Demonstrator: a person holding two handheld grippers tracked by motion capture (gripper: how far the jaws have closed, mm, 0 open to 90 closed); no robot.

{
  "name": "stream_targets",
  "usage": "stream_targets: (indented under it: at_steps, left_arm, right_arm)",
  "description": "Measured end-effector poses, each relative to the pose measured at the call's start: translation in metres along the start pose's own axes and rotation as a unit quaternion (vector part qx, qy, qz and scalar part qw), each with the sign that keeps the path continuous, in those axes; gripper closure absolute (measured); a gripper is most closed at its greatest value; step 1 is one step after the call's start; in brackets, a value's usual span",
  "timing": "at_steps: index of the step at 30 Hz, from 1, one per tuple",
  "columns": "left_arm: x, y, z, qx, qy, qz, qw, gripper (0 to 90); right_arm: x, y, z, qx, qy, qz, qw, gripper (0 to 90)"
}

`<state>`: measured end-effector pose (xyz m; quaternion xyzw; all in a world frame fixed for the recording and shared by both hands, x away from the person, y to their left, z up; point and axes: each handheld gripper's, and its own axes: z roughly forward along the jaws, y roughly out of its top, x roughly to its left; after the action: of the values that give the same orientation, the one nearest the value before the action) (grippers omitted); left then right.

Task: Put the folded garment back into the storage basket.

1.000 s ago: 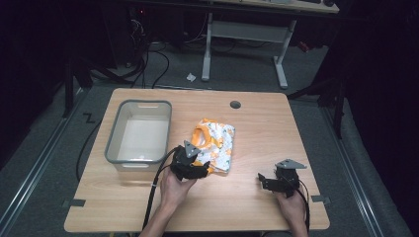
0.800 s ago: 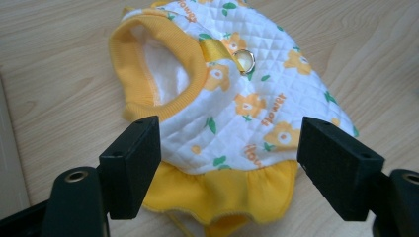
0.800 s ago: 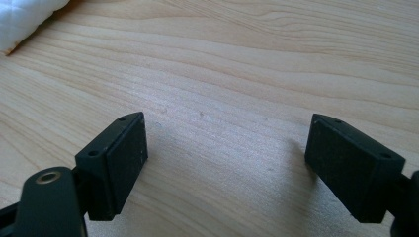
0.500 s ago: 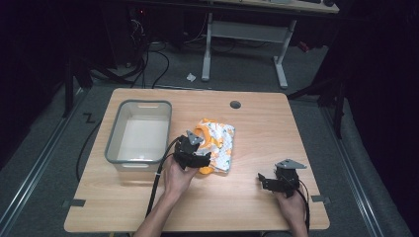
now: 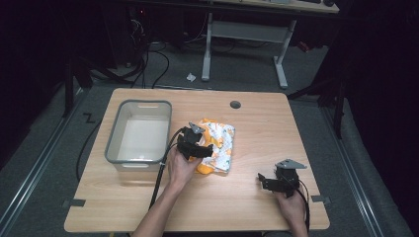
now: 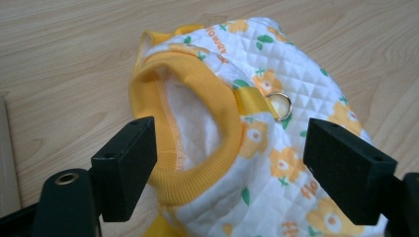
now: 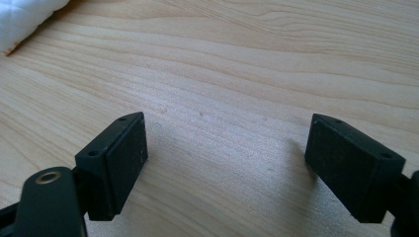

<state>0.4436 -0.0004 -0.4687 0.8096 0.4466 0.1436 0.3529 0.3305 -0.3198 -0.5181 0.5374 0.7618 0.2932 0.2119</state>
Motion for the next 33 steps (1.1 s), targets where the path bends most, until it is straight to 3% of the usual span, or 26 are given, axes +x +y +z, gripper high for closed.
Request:
stream_targets:
  at_steps: [11,19,24,27,29,33]
  left_arm:
    - [0.007,0.003,0.029,0.025,0.009,-0.025,0.9993,19.5]
    - [0.017,-0.002,0.046,0.066,0.038,-0.034,0.9965,19.5]
    - [0.022,-0.006,0.052,0.086,0.032,-0.048,0.9946,18.5]
    - [0.021,-0.006,0.054,0.086,0.035,-0.043,0.9948,18.7]
    - [0.019,-0.007,0.053,0.082,0.033,-0.034,0.9955,21.7]
    - [0.014,-0.006,0.051,0.078,0.016,-0.016,0.9967,39.9]
  right_arm:
    - [0.0,0.0,0.0,0.0,0.0,0.0,1.0,16.5]
    - [0.0,0.0,0.0,0.0,0.0,0.0,1.0,16.5]
    - [0.0,0.0,0.0,0.0,0.0,0.0,1.0,16.5]
    - [0.0,0.0,0.0,0.0,0.0,0.0,1.0,16.5]
    - [0.0,0.0,0.0,0.0,0.0,0.0,1.0,16.5]
    - [0.0,0.0,0.0,0.0,0.0,-0.001,1.0,16.5]
